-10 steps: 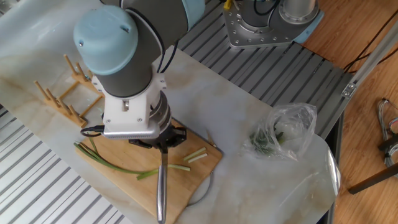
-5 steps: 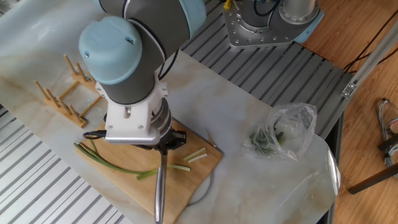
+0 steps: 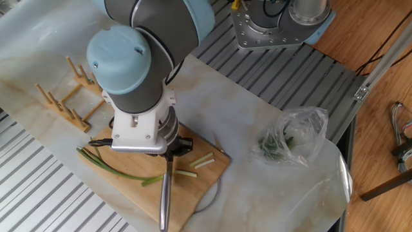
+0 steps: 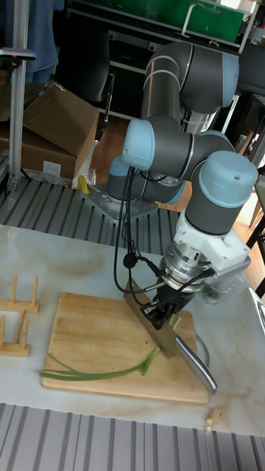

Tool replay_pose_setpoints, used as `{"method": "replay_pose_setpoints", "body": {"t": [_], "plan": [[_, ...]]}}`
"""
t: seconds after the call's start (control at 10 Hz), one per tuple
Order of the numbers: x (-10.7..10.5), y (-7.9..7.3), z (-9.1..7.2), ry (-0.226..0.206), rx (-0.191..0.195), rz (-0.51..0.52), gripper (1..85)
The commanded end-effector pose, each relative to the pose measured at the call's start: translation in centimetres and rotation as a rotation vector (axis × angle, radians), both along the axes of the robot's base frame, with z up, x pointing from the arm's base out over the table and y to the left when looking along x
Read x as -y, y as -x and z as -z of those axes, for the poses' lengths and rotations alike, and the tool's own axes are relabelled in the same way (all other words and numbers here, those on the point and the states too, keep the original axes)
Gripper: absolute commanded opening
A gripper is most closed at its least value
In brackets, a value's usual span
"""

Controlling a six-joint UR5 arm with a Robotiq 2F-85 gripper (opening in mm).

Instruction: Chop the green garlic

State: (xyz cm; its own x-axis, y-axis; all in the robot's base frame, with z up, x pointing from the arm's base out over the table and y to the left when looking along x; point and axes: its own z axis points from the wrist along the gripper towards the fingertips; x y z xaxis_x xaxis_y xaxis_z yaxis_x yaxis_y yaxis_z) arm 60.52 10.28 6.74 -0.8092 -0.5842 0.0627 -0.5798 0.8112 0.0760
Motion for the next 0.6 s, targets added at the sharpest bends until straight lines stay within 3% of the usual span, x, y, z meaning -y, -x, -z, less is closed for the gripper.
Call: {"method": "replay_pose_setpoints", "body": {"t": [0.0, 0.5], "plan": [[-0.38, 0.03, 0.44, -0.004, 0.001, 0.022, 1.3], [-1.22, 0.42, -0.45, -0.032, -0.004, 0.017, 1.3]]}}
